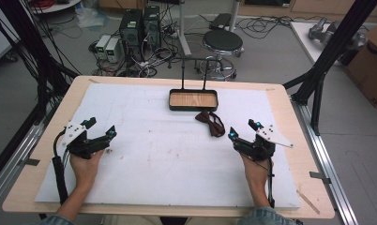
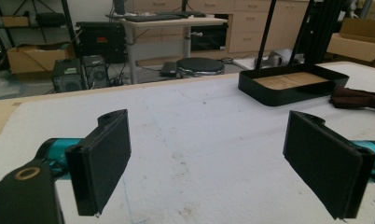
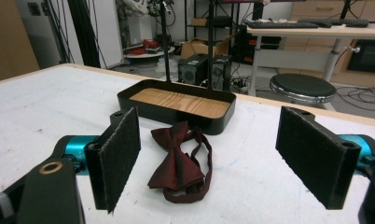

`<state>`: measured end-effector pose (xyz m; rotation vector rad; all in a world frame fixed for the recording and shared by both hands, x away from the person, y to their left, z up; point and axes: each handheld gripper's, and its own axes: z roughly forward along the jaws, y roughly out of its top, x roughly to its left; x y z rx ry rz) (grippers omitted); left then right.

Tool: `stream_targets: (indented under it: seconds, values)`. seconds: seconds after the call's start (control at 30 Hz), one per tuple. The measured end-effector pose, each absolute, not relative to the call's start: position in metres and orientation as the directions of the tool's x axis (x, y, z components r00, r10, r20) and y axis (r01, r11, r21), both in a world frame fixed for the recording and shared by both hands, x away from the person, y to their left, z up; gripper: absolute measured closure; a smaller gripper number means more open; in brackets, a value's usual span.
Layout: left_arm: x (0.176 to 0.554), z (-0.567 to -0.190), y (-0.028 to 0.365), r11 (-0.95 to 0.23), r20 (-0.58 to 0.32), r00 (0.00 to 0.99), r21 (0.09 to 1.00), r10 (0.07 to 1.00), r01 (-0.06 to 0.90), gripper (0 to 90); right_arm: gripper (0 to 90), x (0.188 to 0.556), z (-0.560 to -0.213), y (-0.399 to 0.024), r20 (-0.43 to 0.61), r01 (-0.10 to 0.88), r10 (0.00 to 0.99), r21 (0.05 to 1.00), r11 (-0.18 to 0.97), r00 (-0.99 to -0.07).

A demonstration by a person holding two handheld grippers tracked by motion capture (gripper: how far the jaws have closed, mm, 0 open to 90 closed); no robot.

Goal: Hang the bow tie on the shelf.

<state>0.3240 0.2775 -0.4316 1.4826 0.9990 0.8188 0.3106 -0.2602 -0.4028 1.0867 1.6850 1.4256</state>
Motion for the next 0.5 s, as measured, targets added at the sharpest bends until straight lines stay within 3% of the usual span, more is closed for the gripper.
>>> stream_targets:
  seconds: [0.5]
  values:
    - [0.3247,-0.4320,0.2748,-0.032,-0.029,0.419,0.990,0.907,0.137,15.4,21.1,0.3092,-0.4027,-0.2601,0.023,0.172,0.900,0.983,0.058,-0.435]
